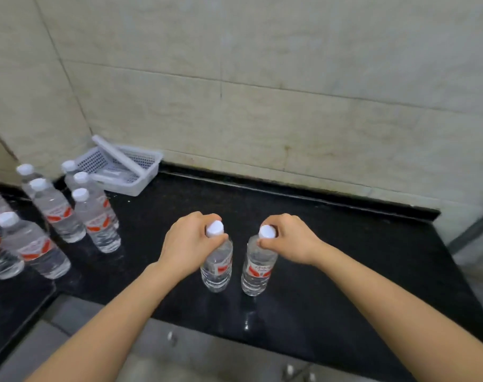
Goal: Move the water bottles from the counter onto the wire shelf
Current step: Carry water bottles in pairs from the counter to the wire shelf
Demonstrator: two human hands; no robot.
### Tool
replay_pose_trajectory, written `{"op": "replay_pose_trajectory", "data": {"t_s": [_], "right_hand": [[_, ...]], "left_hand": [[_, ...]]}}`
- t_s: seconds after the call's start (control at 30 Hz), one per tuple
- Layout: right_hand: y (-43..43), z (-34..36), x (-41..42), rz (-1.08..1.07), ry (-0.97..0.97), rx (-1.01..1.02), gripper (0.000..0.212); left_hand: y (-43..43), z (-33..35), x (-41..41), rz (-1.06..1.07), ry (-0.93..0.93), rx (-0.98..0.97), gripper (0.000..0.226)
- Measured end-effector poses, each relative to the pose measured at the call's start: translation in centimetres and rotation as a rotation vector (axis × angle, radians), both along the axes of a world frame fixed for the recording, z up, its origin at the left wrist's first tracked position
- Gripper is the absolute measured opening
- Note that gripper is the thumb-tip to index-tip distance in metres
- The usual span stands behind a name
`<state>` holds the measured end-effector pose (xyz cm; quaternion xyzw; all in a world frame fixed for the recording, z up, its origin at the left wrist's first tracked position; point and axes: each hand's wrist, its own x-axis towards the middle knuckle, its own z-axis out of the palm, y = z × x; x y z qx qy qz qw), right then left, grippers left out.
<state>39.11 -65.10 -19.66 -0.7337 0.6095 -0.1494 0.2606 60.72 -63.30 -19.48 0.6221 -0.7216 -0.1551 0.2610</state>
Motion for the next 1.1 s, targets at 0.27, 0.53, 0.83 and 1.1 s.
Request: {"op": "replay_pose_trajectory", "data": {"t_s": [0.27,0.53,0.83,1.1], "right_hand": [[9.5,4.1,-19.2,-0.182,-0.003,-0.13,0.015],[16.5,10.1,-35.1,-0.414,0.106,-0.277,0.019],[19.9,17.2,-49.9,-0.61,0.098,-0.451,0.021],[19.6,21.2,-63.5,-0.604,0.108,-0.482,0.018]], "left_hand": [[5.3,2.8,-19.5,-0.139,0.106,-0.081,0.015],[7.6,7.6,-35.9,-0.432,0.272,-0.071,0.021],[7.3,14.4,-52.7,-0.632,0.439,-0.19,0.017],[3.8,18.6,-66.8,-0.805,0.405,-0.206,0.043]]}}
